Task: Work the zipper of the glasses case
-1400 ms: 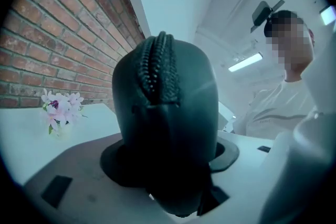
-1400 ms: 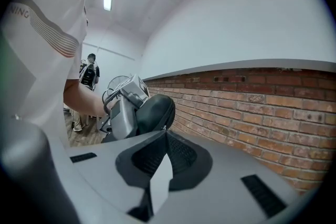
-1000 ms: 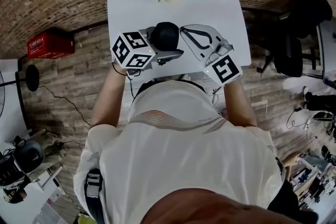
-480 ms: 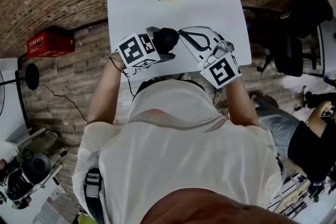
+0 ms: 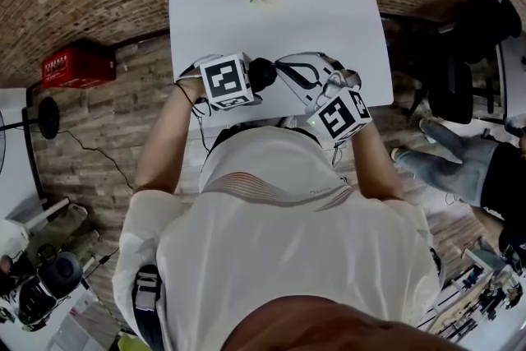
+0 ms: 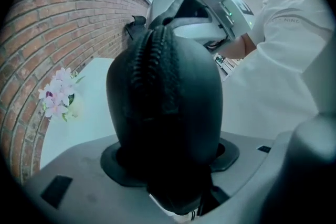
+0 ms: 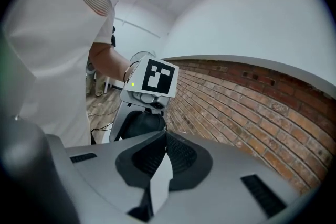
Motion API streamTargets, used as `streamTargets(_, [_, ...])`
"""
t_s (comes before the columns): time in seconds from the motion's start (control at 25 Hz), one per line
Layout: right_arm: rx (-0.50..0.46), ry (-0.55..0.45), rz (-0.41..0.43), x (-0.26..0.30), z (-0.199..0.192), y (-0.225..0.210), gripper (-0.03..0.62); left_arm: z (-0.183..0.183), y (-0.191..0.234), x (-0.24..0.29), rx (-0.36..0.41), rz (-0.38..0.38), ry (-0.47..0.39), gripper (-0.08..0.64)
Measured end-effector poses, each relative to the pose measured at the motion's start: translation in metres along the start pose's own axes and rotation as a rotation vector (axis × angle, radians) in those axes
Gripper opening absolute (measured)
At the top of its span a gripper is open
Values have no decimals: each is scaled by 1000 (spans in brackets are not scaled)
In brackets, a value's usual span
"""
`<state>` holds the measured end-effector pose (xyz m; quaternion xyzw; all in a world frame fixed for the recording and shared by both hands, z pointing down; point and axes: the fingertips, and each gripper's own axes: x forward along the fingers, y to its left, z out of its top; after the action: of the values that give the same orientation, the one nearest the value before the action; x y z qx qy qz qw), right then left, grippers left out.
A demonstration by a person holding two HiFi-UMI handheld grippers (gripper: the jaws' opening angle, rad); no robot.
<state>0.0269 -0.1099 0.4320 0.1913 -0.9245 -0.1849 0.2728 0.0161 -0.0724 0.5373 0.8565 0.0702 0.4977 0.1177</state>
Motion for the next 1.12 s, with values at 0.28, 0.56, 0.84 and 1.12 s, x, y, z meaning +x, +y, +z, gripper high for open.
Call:
streamTargets(0.28, [-3, 43, 93, 7, -15, 23, 54, -19, -8, 26, 11, -43, 84, 273])
streamTargets(0.56, [102, 48, 18, 5, -21, 0, 81, 6, 17, 19, -3, 130, -141, 273])
streamTargets(0.84, [286, -9, -232, -20, -23, -58, 59, 43, 56, -44, -157, 390, -555, 273])
streamTargets(1.12, [454, -33, -485, -55, -37, -101, 52, 46, 70, -150, -344, 636, -968, 273])
